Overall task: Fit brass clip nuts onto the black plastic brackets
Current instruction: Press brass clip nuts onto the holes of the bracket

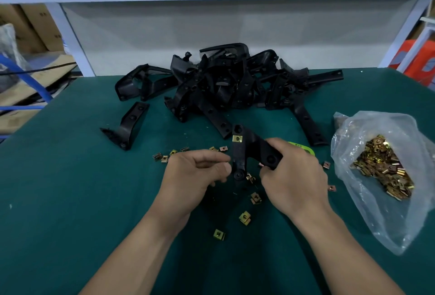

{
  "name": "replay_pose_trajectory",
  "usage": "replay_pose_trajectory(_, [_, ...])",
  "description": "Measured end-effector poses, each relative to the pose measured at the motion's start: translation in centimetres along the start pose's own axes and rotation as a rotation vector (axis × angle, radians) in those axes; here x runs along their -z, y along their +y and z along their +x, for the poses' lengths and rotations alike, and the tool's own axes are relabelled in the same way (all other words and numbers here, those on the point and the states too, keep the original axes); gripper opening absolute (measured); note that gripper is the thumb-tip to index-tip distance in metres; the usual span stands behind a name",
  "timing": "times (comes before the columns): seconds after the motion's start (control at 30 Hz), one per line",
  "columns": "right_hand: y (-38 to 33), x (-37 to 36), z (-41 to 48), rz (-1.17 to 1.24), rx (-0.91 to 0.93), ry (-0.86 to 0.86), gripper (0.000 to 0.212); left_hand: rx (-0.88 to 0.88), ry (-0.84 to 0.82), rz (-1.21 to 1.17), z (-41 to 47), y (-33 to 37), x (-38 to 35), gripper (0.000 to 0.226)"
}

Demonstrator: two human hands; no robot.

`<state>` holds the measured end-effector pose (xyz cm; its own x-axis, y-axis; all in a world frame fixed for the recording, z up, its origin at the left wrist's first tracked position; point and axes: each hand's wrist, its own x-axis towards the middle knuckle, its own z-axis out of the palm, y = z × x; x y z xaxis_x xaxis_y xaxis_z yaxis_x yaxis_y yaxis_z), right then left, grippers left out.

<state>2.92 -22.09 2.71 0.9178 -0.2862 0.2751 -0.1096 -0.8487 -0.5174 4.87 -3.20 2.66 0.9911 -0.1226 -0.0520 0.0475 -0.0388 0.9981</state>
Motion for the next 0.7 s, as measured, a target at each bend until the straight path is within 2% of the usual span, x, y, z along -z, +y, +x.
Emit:
replay_pose_trajectory(0.2, [-0.2, 0.0, 0.0, 0.035, 0.000, -0.009, 0.034, 0.089, -0.001, -0.165, 0.0, -0.1, -0.8, 0.013])
replay_pose_trajectory(0.53, [-0.4, 0.4, 0.0, 0.042, 0.028, -0.025, 0.039, 0.066, -0.047, -0.115, -0.1, 0.3, -0.3, 0.023])
replay_pose_trajectory(0.7, [-0.6, 0.5, -0.1, 0.054, 0.040, -0.052, 0.042, 0.027, -0.043, -0.055, -0.2, 0.3, 0.1, 0.016])
